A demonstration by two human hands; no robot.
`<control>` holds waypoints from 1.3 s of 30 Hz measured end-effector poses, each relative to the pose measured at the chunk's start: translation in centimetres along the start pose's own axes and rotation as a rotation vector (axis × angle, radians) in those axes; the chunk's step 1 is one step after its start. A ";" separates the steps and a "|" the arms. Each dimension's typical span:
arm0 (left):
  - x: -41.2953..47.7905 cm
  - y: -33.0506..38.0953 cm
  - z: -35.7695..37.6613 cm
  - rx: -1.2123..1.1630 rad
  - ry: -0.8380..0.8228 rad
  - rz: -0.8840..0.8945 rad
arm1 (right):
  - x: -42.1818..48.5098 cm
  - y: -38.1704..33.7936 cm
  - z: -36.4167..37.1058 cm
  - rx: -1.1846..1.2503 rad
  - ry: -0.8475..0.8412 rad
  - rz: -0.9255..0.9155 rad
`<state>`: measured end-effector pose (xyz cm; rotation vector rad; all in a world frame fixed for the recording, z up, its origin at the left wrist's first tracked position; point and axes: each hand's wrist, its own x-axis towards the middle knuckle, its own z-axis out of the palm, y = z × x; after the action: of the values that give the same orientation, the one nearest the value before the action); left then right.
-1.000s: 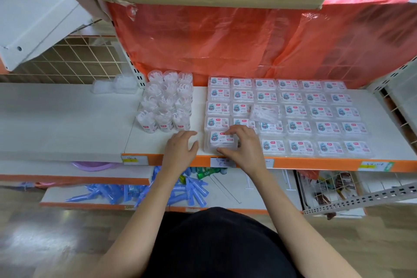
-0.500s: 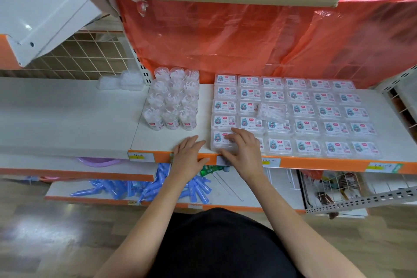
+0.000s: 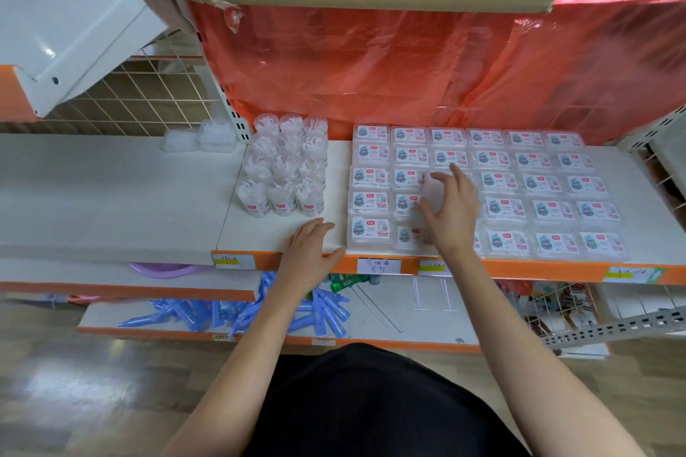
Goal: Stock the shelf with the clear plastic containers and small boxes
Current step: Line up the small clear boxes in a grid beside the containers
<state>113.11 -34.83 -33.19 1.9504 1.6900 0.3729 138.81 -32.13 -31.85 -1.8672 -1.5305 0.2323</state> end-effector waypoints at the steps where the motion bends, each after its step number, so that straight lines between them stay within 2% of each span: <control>1: 0.2 0.3 -0.5 -0.005 0.029 0.017 | 1.1 0.5 -0.5 -0.042 -0.067 0.055; 5: 1.2 2.7 -2.1 -0.033 0.110 0.102 | 4.1 1.8 -1.7 -0.168 -0.286 0.221; 10: 1.5 5.6 -1.7 -0.148 0.163 0.166 | 5.0 2.2 -2.0 -0.150 -0.295 0.184; 14: 1.8 6.9 -1.3 -0.421 0.138 0.058 | 3.8 1.6 -2.7 0.022 -0.258 0.154; 21: 2.7 9.5 -1.4 -0.886 0.050 -0.215 | -0.1 -1.0 -3.1 0.176 -0.273 -0.072; 26: 2.4 10.4 -0.6 -0.993 0.043 -0.302 | -2.7 -2.5 -1.8 0.262 -0.286 -0.189; 29: 2.3 9.9 -0.6 -1.058 0.035 -0.314 | -3.4 -2.7 -1.9 0.366 -0.263 -0.192; 31: 2.4 9.5 -0.6 -1.092 0.029 -0.334 | -3.5 -2.8 -2.3 0.479 -0.216 -0.077; 35: 2.2 9.8 -0.2 -1.124 0.029 -0.325 | -3.7 -3.0 -2.5 0.848 -0.193 0.424; 37: 2.2 9.9 0.0 -1.136 0.033 -0.315 | -3.7 -2.7 -2.9 0.924 -0.251 0.520; 39: 2.2 9.7 0.1 -1.118 0.039 -0.302 | -3.6 -2.4 -3.2 0.951 -0.290 0.519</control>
<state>121.62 -33.50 -28.14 0.8606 1.2883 0.9722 137.66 -36.61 -29.04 -1.4050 -0.7931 1.2662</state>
